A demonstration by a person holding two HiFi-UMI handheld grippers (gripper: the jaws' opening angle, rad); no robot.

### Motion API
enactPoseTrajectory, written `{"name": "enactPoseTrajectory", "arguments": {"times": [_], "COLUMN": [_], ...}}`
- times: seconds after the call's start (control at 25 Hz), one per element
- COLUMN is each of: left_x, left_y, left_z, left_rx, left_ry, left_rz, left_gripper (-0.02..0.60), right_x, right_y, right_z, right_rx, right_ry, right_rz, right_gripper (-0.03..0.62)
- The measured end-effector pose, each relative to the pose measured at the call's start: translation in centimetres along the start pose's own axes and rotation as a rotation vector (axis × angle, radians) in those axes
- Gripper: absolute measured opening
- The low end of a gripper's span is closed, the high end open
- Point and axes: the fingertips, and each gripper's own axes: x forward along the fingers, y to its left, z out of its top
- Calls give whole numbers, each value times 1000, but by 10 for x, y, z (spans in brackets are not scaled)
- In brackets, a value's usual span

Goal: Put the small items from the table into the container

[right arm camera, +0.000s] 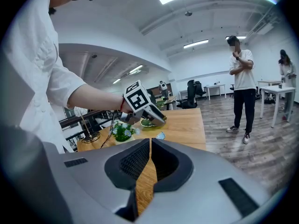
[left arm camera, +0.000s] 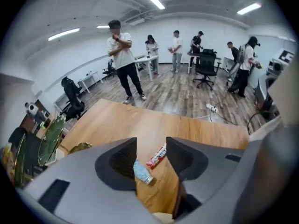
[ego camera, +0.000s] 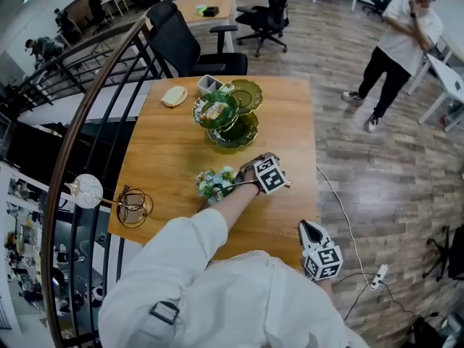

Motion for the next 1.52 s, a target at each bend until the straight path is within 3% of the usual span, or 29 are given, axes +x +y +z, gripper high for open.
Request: {"name": "enactPoseTrajectory", "arguments": {"times": [0.24, 0.64, 0.92, 1.52], "left_x": [44, 84, 107, 130], "left_y": [-28, -71, -72, -72], "left_z": [-8, -25, -30, -48], "left_rx": [272, 528, 608, 620], "left_ry": [149, 229, 259, 263], "left_rz": [-35, -215, -246, -304], "left_gripper": [186, 203, 233, 244], "right_x": [-3, -6, -1, 9], "right_y": [-10, -21, -30, -34], "right_z": [-5, -7, -12, -14], "right_rx": [23, 61, 82, 89], "right_ry": [4, 11, 32, 72], "right_rz": [-18, -44, -63, -58], "right_gripper": [15, 15, 15, 15]}}
